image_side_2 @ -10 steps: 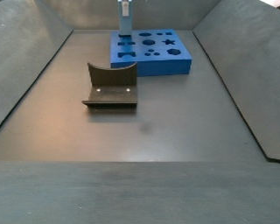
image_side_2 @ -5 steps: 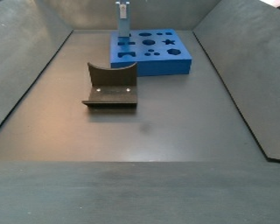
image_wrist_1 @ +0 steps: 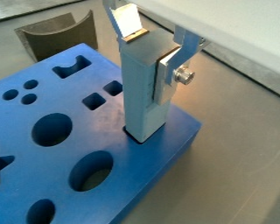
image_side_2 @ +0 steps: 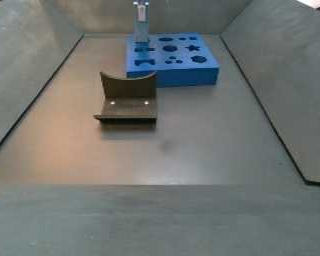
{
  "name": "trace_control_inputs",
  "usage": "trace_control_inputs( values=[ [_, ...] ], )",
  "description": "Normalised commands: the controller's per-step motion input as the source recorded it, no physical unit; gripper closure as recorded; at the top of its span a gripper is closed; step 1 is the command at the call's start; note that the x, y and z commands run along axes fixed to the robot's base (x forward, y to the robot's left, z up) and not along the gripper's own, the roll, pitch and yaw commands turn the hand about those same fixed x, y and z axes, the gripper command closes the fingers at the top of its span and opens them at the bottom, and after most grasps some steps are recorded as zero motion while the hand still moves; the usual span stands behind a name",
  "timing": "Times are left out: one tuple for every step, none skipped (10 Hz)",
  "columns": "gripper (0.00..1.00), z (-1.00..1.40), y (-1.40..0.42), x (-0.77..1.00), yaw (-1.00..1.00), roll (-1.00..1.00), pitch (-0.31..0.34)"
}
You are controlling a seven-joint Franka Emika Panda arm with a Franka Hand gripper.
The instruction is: Insert the rectangle object.
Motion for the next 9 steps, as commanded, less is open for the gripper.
trace_control_inputs(
  values=[
    [1.00, -0.37, 0.07, -0.32, 0.04, 0.00, -0.031],
    [1.00, -0.38, 0.06, -0.25, 0.07, -0.01, -0.016],
    [1.00, -0.39, 0.00, -0.14, 0.07, -0.02, 0.000],
    [1.00, -0.42, 0.00, -0.01, 0.03, -0.03, 0.000],
    [1.00, -0.41, -0.03, 0.03, 0.00, -0.03, 0.000],
    [1.00, -0.34, -0.04, 0.03, 0.00, -0.05, 0.000],
    [1.00, -0.27, -0.04, 0.00, -0.03, -0.08, 0.000],
    [1.00, -0.19, 0.00, 0.00, 0.00, -0.17, -0.014],
    [1.00, 0.00, 0.00, 0.05, 0.00, 0.00, 0.020]
  ],
)
